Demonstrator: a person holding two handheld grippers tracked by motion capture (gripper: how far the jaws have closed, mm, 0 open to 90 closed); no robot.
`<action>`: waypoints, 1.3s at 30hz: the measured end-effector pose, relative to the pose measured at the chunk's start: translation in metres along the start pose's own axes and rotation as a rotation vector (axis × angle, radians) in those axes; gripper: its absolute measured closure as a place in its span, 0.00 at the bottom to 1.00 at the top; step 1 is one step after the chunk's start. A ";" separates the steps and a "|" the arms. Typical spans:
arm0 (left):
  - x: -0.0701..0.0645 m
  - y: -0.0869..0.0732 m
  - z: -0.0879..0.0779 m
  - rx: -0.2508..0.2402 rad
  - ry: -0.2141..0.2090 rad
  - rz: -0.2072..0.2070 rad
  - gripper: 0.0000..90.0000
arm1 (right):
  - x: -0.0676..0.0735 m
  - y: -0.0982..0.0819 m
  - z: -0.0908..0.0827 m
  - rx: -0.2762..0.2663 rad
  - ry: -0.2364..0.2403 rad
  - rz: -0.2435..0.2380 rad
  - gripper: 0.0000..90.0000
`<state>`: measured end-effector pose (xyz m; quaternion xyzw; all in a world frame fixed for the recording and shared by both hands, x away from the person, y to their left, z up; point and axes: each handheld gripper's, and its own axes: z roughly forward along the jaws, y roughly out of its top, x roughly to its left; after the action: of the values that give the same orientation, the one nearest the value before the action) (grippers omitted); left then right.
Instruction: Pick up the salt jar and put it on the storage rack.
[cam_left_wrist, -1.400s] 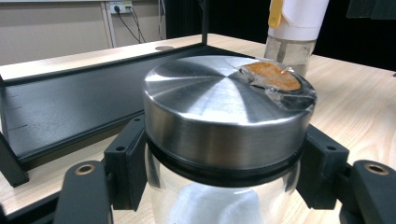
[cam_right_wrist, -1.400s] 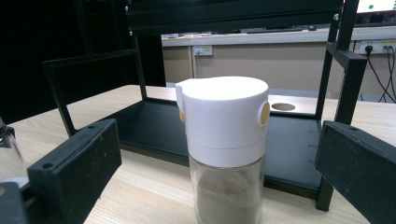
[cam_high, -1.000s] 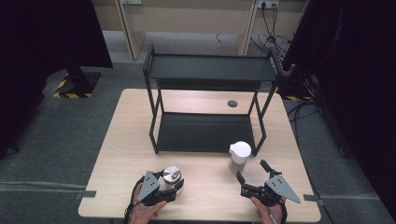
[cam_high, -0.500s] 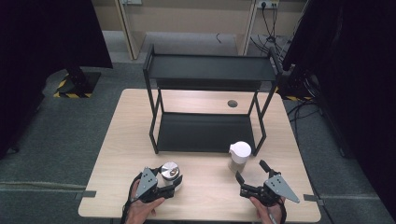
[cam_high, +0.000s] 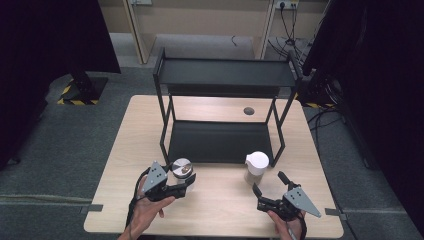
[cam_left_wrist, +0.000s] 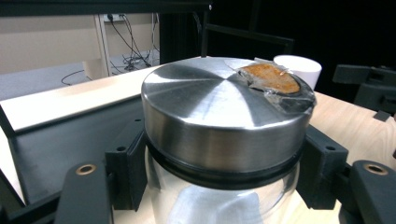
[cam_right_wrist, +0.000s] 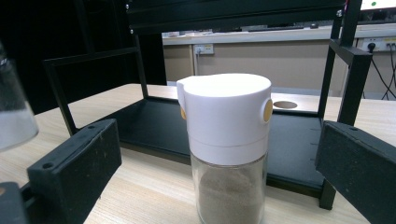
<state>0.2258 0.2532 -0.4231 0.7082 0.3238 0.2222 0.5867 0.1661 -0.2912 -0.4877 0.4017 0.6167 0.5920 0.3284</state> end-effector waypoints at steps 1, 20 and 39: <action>0.001 0.003 0.001 -0.003 0.002 0.000 0.34 | 0.000 0.000 0.000 0.000 0.000 0.000 0.01; 0.020 0.070 0.006 -0.032 -0.029 0.009 0.34 | -0.001 0.000 0.000 0.001 0.000 0.006 0.01; 0.036 0.146 0.020 -0.035 -0.058 0.012 0.34 | -0.002 0.000 0.000 0.001 -0.001 0.011 0.01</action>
<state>0.2937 0.2505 -0.2876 0.7057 0.2987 0.2109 0.6069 0.1672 -0.2929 -0.4880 0.4055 0.6148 0.5931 0.3253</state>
